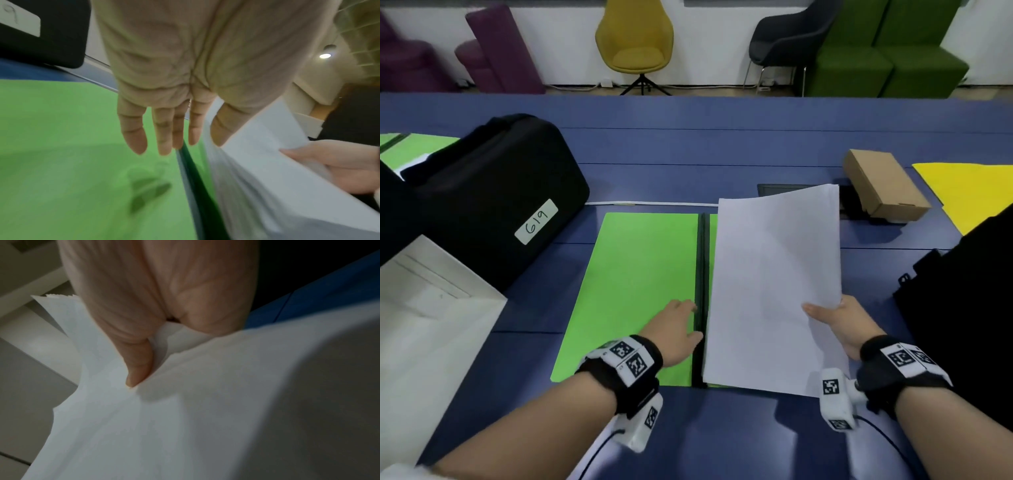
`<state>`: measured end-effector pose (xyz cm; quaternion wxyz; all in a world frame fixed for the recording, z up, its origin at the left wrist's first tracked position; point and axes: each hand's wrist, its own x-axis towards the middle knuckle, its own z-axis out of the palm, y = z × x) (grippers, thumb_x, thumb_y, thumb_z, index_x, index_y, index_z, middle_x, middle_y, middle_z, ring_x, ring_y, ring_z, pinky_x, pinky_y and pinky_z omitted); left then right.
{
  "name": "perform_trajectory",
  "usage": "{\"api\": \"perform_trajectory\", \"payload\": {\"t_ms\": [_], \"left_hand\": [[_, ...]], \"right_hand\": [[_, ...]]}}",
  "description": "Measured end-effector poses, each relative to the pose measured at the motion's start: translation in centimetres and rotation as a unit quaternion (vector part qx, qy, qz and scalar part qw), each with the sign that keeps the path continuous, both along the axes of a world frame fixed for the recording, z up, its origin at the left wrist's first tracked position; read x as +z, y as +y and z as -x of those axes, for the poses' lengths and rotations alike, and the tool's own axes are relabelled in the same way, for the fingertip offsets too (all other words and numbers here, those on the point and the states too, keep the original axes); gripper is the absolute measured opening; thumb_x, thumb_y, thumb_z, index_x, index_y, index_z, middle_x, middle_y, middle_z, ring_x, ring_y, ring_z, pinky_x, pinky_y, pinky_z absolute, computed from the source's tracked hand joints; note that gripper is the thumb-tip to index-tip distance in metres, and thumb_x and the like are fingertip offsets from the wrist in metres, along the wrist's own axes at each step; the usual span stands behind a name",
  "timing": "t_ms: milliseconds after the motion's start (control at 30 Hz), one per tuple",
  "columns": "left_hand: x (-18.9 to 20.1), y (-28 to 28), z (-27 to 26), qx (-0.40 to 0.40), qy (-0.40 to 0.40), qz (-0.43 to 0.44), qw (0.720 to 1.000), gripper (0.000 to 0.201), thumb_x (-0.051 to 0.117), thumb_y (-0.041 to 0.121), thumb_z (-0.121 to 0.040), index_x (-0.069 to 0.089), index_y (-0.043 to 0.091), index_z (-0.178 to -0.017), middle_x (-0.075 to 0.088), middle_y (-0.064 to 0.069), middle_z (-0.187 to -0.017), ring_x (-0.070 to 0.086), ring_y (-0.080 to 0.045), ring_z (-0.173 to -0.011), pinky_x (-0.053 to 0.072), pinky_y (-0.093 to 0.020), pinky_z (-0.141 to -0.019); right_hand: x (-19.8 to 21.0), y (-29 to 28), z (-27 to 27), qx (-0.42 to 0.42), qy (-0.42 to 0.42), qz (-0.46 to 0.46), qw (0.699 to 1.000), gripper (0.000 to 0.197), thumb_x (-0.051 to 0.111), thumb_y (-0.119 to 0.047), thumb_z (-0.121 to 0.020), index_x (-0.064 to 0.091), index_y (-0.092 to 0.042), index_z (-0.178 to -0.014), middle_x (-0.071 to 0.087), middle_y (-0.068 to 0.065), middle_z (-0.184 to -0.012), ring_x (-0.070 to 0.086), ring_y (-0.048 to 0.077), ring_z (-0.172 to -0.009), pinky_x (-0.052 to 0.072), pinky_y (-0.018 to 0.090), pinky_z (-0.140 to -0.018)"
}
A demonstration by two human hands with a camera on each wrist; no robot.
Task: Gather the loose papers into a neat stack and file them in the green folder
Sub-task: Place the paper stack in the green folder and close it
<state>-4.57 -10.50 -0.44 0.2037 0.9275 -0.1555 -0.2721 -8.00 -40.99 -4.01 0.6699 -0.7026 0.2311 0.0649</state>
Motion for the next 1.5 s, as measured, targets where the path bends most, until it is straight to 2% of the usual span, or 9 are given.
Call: {"api": "perform_trajectory", "payload": {"t_ms": [67,167,467,567,700,1167,1333,1433,1500], "left_hand": [[-0.5,0.1,-0.7,0.0,0.018,-0.012,1.0,0.068,0.054,0.036,-0.096,0.021,0.017,-0.153,0.021,-0.007,-0.159,0.027,-0.023,-0.145,0.024,-0.032,-0.117],[-1.1,0.3,-1.5,0.027,0.028,-0.029,0.999,0.072,0.054,0.041,-0.096,0.019,0.017,-0.154,0.02,-0.007,-0.161,0.022,-0.021,-0.147,0.02,-0.032,-0.119],[-0.6,0.6,-2.2,0.056,0.056,-0.054,0.995,0.088,0.065,0.048,-0.087,0.018,0.02,-0.155,0.028,-0.004,-0.159,0.033,-0.023,-0.143,0.033,-0.034,-0.114],[-0.6,0.5,-2.2,0.046,0.057,-0.065,0.995,0.091,0.065,0.05,-0.086,0.015,0.02,-0.155,0.025,-0.005,-0.16,0.031,-0.023,-0.144,0.032,-0.034,-0.114],[-0.8,0.3,-2.0,0.051,0.057,-0.063,0.995,0.092,0.066,0.05,-0.086,0.014,0.019,-0.155,0.025,-0.006,-0.16,0.033,-0.023,-0.143,0.034,-0.033,-0.112],[-1.6,-0.2,-1.7,0.072,0.045,-0.077,0.993,0.092,0.066,0.051,-0.085,0.016,0.016,-0.154,0.034,-0.01,-0.154,0.04,-0.025,-0.137,0.039,-0.032,-0.105],[-2.4,-0.5,-1.3,0.066,0.04,-0.091,0.993,0.091,0.065,0.045,-0.086,0.01,0.018,-0.154,0.01,-0.007,-0.163,0.021,-0.025,-0.147,0.033,-0.046,-0.114],[-2.8,-0.8,-1.0,0.058,0.03,-0.097,0.993,0.091,0.063,0.039,-0.086,0.004,0.024,-0.154,0.01,-0.007,-0.162,0.017,-0.026,-0.148,0.036,-0.053,-0.11],[-2.9,-1.0,-0.9,0.048,0.025,-0.096,0.994,0.093,0.061,0.034,-0.085,-0.002,0.035,-0.153,0.012,-0.009,-0.159,0.023,-0.029,-0.144,0.04,-0.055,-0.106]], "right_hand": [[-0.4,0.2,-0.6,-0.012,0.018,0.01,1.0,0.041,0.077,-0.011,-0.079,0.065,0.004,-0.114,0.069,0.02,-0.11,0.065,0.037,-0.103,0.048,0.048,-0.096],[-2.3,-0.3,-1.5,-0.014,0.062,0.066,0.996,0.027,0.069,0.003,-0.083,0.066,0.003,-0.109,0.068,0.023,-0.111,0.066,0.037,-0.099,0.049,0.047,-0.095],[-4.0,-1.0,-4.4,0.03,0.129,0.138,0.982,0.04,0.079,-0.013,-0.076,0.066,0.005,-0.11,0.071,0.015,-0.106,0.067,0.033,-0.099,0.05,0.049,-0.096],[-3.6,0.0,-5.2,0.037,0.121,0.159,0.979,0.024,0.074,-0.006,-0.081,0.066,-0.002,-0.104,0.069,0.016,-0.103,0.066,0.033,-0.095,0.051,0.038,-0.088],[-3.4,0.6,-6.2,0.058,0.126,0.19,0.972,0.036,0.074,-0.011,-0.083,0.064,0.003,-0.115,0.067,0.015,-0.103,0.064,0.032,-0.1,0.047,0.032,-0.083],[-3.2,0.0,-6.3,0.076,0.197,0.191,0.959,0.056,0.08,-0.02,-0.077,0.059,0.002,-0.124,0.067,0.016,-0.119,0.063,0.032,-0.109,0.046,0.044,-0.102],[-2.7,0.4,-6.2,0.071,0.208,0.202,0.954,0.059,0.08,-0.022,-0.076,0.057,0.004,-0.124,0.066,0.014,-0.119,0.063,0.032,-0.109,0.047,0.043,-0.1],[-1.8,0.9,-5.9,0.049,0.214,0.222,0.95,0.046,0.079,-0.019,-0.078,0.059,0.0,-0.115,0.065,0.01,-0.11,0.062,0.029,-0.1,0.048,0.034,-0.09],[-1.2,1.1,-5.4,0.028,0.207,0.28,0.937,0.053,0.082,-0.026,-0.073,0.059,-0.001,-0.114,0.065,0.01,-0.112,0.062,0.03,-0.102,0.049,0.033,-0.086]]}}
